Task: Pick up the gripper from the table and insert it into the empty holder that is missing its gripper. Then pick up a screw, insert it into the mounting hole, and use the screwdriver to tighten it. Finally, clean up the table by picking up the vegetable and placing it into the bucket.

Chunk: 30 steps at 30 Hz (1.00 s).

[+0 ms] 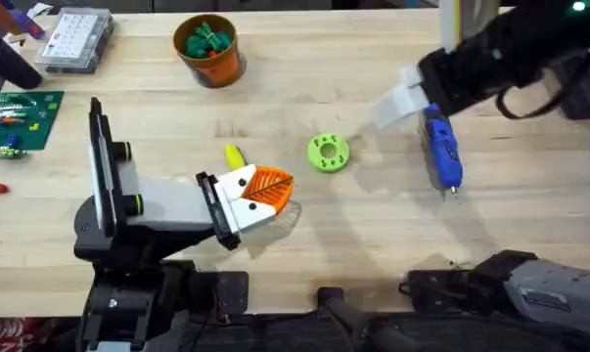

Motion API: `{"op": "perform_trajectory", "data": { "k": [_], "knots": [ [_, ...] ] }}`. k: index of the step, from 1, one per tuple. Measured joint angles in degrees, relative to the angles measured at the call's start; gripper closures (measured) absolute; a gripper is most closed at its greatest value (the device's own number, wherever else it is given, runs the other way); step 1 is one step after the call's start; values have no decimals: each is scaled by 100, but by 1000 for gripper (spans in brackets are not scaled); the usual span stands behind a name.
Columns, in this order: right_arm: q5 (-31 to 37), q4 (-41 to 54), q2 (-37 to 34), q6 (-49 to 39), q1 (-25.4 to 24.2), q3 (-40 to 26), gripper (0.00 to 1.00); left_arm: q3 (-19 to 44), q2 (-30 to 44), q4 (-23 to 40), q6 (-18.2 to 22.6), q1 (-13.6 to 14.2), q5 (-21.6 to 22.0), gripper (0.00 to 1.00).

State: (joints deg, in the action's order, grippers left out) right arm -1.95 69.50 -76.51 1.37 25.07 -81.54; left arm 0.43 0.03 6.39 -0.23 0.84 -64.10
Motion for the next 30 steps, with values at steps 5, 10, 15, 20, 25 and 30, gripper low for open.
{"op": "perform_trajectory", "data": {
  "k": [5, 10, 15, 20, 25, 30],
  "knots": [
    [329, 437, 364, -55, -186, -6, 16, 0, 0, 0, 0, 0, 0, 996],
    [544, 764, 563, -47, -955, -15, 16, 0, 0, 0, 0, 0, 0, 996],
    [624, 714, 553, -6, -1809, -15, 16, 0, 0, 0, 0, 0, 1, 996],
    [627, 289, 560, -69, -2139, 70, 16, 0, 0, 0, 0, 0, 1, 996],
    [386, -584, 496, -282, -2218, 1039, 16, 0, 0, 0, -2, 0, 1, 996],
    [357, -1198, -295, -634, -2392, 1336, 16, 0, 0, 0, -1, 0, 2, 996]
  ]
}}
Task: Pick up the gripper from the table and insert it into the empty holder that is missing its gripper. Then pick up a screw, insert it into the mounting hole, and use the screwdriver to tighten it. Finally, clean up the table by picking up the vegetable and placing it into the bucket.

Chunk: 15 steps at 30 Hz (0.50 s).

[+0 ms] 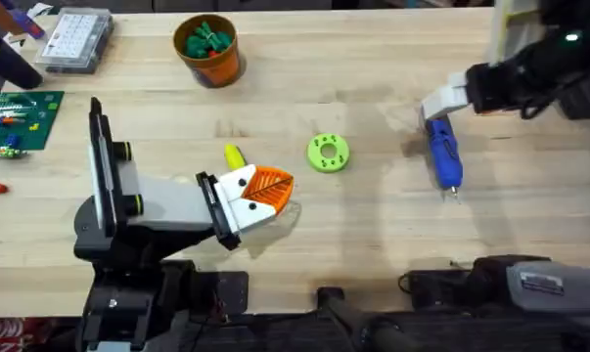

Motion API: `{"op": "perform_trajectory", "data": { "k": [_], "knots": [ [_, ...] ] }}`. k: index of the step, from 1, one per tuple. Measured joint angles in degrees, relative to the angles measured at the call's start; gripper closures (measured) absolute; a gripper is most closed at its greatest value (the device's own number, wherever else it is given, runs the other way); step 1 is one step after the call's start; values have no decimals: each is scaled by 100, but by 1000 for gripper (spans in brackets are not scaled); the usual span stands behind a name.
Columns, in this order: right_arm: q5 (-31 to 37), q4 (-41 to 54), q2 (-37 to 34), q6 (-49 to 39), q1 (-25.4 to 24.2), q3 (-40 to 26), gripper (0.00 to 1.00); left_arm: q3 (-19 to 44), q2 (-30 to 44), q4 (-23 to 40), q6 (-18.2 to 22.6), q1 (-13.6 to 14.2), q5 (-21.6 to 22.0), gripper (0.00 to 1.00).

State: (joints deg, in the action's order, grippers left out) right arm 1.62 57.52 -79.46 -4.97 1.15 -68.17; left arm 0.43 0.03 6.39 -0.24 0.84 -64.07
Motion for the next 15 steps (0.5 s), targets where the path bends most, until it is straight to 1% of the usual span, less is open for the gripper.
{"op": "perform_trajectory", "data": {
  "k": [6, 15],
  "knots": [
    [-28, -186, -789, -140, -68, 16, 16, 0, 0, 4, 1, 0, -1, 996],
    [-41, -359, -1637, -153, -340, 21, 16, 0, 0, 4, 1, 0, -1, 996]
  ]
}}
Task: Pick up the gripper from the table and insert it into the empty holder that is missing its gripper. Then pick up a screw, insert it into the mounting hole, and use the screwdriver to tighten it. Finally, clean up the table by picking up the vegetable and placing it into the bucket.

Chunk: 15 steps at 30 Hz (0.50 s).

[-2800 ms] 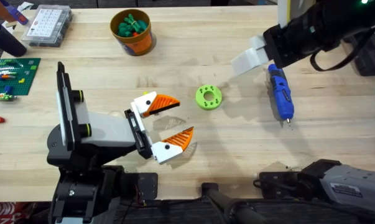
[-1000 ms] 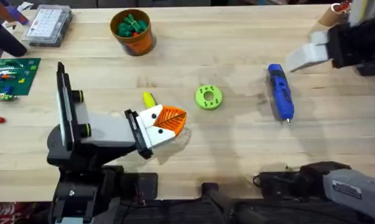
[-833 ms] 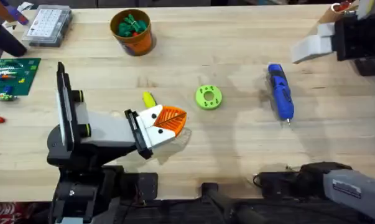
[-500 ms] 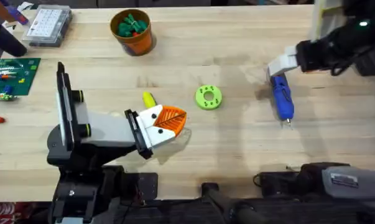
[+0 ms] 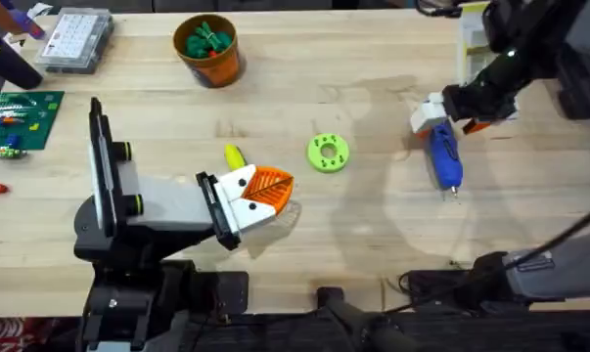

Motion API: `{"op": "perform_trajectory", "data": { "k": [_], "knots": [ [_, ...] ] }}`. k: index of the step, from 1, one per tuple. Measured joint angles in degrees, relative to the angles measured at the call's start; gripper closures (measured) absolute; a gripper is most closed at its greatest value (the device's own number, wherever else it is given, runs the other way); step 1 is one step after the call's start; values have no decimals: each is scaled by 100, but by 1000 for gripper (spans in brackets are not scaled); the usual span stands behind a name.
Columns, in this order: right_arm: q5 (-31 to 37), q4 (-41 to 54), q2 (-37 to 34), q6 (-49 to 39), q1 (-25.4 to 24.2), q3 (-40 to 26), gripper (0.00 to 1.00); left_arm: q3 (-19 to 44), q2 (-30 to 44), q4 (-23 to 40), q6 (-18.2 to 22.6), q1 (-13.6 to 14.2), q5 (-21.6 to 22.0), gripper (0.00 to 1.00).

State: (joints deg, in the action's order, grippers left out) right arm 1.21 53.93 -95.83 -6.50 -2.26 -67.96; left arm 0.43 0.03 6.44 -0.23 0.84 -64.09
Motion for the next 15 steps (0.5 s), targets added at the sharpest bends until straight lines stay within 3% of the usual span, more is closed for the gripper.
{"op": "perform_trajectory", "data": {
  "k": [7, 15],
  "knots": [
    [-2, -328, -515, -17, -3, 2, 16, 0, 0, 0, 0, 0, -1, 996],
    [-13, -619, -544, -17, -3, 7, 16, 0, 0, 0, 0, 0, -1, 996]
  ]
}}
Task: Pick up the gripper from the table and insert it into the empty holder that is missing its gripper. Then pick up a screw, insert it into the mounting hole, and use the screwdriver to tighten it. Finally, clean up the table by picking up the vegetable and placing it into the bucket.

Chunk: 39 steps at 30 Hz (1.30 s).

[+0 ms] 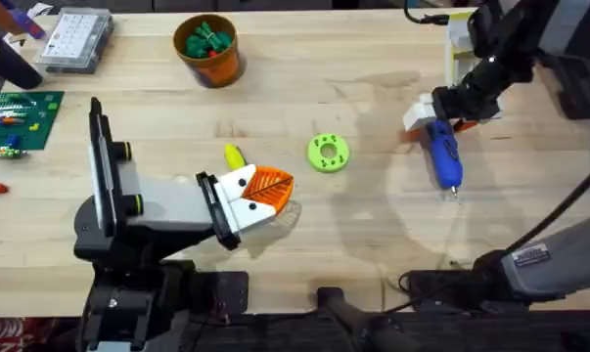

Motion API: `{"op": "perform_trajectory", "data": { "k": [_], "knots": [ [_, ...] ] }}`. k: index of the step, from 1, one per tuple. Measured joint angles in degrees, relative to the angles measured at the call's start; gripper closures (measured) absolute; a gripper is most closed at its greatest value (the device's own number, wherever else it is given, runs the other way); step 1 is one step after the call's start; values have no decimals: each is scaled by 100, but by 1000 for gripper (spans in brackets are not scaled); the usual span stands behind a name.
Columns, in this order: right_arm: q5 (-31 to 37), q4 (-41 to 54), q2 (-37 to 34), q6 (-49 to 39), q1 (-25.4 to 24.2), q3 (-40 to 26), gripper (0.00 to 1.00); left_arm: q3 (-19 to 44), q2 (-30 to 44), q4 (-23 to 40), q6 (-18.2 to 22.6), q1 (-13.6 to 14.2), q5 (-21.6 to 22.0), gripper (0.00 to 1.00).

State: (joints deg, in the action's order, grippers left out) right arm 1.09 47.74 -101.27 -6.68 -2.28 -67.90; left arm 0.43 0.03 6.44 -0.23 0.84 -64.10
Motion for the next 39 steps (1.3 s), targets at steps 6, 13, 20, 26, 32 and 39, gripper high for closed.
{"op": "perform_trajectory", "data": {
  "k": [6, 13, 20, 26, 32, 39],
  "knots": [
    [-53, -177, 2, 0, 0, 143, 16, 0, 0, 0, 0, 0, 0, 996],
    [-55, -223, 17, 2, -34, 186, 42, 0, 0, 0, 0, 0, 0, 996],
    [-16, -254, 17, -39, -79, 193, 585, 0, 0, 0, 0, 0, 0, 996],
    [-70, -238, 17, -22, -85, 234, 977, 0, 0, 0, 0, 0, 0, 996],
    [-75, -238, 15, -22, -85, 234, 977, 0, 0, 0, 0, 0, 0, 996],
    [-97, -17, 15, -22, -85, 126, 977, 0, 0, 0, 0, 0, 0, 996]
  ]
}}
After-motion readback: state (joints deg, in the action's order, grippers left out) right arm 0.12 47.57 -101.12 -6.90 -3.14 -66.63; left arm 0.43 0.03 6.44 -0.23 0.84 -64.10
